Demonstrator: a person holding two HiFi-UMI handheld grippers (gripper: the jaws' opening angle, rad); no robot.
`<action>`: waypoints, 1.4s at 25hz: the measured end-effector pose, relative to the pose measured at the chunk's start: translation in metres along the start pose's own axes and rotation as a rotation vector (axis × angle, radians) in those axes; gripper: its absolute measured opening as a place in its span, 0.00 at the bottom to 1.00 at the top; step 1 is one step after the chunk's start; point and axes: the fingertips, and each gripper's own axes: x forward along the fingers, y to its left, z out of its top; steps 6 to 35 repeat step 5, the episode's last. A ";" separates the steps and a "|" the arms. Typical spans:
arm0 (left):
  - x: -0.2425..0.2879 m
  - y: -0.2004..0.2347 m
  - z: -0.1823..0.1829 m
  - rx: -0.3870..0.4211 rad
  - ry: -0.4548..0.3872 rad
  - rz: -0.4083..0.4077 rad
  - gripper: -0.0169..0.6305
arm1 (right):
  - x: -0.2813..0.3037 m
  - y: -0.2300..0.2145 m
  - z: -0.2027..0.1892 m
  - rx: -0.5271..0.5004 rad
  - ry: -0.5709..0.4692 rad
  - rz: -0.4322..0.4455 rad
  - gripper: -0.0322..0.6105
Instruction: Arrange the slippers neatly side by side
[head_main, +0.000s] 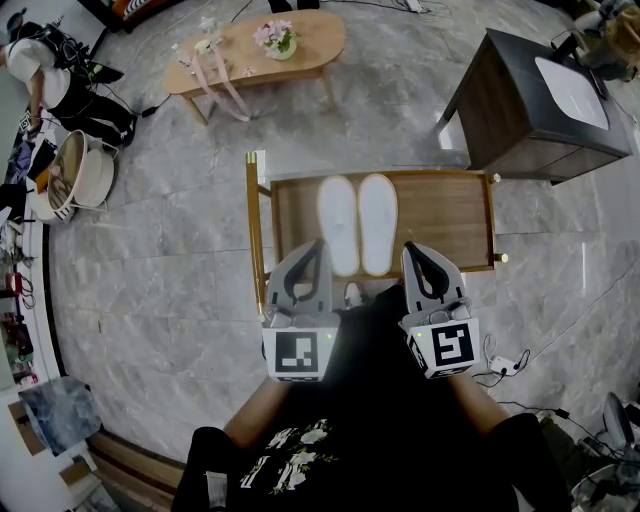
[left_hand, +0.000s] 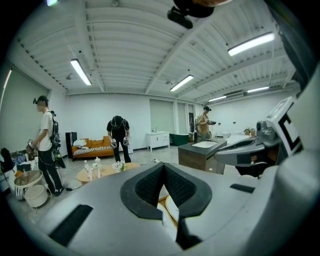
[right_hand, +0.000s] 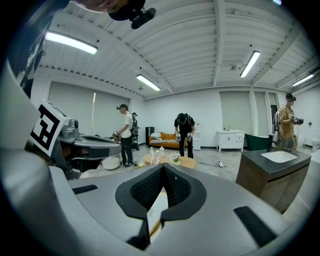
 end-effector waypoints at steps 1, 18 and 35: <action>0.000 -0.001 0.000 0.000 -0.002 0.000 0.03 | 0.000 0.000 0.000 0.000 0.000 0.001 0.05; 0.000 -0.003 0.000 0.000 -0.009 0.001 0.03 | -0.001 0.000 -0.001 -0.003 0.000 0.007 0.05; 0.000 -0.003 0.000 0.000 -0.009 0.001 0.03 | -0.001 0.000 -0.001 -0.003 0.000 0.007 0.05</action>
